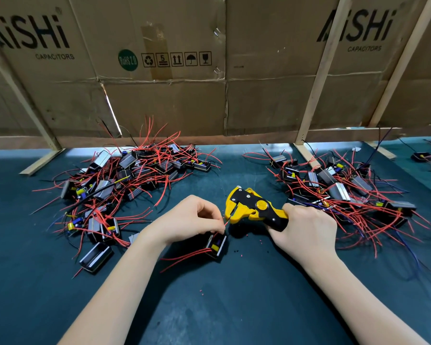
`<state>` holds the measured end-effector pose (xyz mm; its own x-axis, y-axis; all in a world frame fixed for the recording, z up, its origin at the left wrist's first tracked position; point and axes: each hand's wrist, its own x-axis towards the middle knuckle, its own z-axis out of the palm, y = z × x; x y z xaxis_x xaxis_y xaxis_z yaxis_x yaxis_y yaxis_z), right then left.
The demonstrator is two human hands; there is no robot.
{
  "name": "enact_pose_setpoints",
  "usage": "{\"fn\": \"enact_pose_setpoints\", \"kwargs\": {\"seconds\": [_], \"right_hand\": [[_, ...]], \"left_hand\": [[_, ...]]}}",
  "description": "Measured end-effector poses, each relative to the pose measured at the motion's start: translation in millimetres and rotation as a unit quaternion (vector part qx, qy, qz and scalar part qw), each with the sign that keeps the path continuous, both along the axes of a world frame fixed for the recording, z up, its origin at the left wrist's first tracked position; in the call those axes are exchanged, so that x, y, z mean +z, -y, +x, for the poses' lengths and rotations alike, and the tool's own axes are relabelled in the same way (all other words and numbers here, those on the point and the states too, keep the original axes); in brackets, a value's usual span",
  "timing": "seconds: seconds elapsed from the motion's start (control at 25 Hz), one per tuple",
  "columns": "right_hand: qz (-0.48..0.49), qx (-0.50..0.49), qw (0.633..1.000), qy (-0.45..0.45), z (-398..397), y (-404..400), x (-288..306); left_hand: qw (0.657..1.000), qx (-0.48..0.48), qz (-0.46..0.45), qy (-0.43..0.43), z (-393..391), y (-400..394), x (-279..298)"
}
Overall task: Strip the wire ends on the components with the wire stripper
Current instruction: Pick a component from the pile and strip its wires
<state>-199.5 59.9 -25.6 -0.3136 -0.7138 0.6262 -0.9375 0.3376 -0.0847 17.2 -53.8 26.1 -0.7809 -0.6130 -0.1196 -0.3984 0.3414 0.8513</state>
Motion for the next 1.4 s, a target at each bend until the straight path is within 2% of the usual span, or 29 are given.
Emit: {"fn": "enact_pose_setpoints", "kwargs": {"seconds": [0.48, 0.56, 0.64, 0.76, 0.84, 0.92, 1.0, 1.12, 1.2, 1.32, 1.4], "right_hand": [[0.014, -0.008, 1.0, -0.01, -6.9, 1.3, -2.5], [0.021, -0.01, 1.0, -0.013, -7.3, 1.1, -2.8], [0.027, -0.012, 0.999, -0.012, -7.4, 1.3, -3.1], [0.029, -0.012, 0.999, -0.015, -7.0, 2.2, -3.8], [0.028, -0.014, 0.999, -0.013, -6.9, 2.5, -3.5], [0.031, -0.01, 0.999, -0.01, -6.4, 2.4, -2.7], [0.036, -0.01, 0.999, -0.005, -6.9, 2.2, -2.9], [0.045, -0.008, 0.999, 0.012, -7.4, 1.9, -2.2], [0.047, -0.006, 0.999, 0.02, -7.7, 1.8, -1.8], [0.05, -0.011, 0.998, 0.037, -8.7, 0.2, -0.5], [0.042, -0.014, 0.997, 0.069, -9.0, -0.9, 1.2]], "left_hand": [[1.0, -0.021, 0.006, -0.003, 11.6, 9.1, 1.9], [0.998, -0.003, 0.037, -0.054, 15.0, 9.2, 7.9], [0.983, 0.031, 0.093, -0.157, 16.2, 6.8, 16.0], [0.921, 0.052, 0.185, -0.339, 0.1, -6.2, 21.4], [0.902, -0.029, 0.196, -0.384, -21.3, -19.2, 18.3], [0.908, -0.148, 0.196, -0.34, -35.9, -29.4, 14.4], [0.925, -0.183, 0.179, -0.281, -34.8, -27.8, 13.9], [0.954, -0.106, 0.09, -0.265, -12.9, -16.5, 18.4], [0.956, -0.006, 0.05, -0.289, 2.5, -4.6, 21.4], [0.93, 0.197, -0.001, -0.31, 19.5, 18.4, 20.2], [0.894, 0.344, -0.085, -0.274, 33.3, 33.7, 15.7]]}}
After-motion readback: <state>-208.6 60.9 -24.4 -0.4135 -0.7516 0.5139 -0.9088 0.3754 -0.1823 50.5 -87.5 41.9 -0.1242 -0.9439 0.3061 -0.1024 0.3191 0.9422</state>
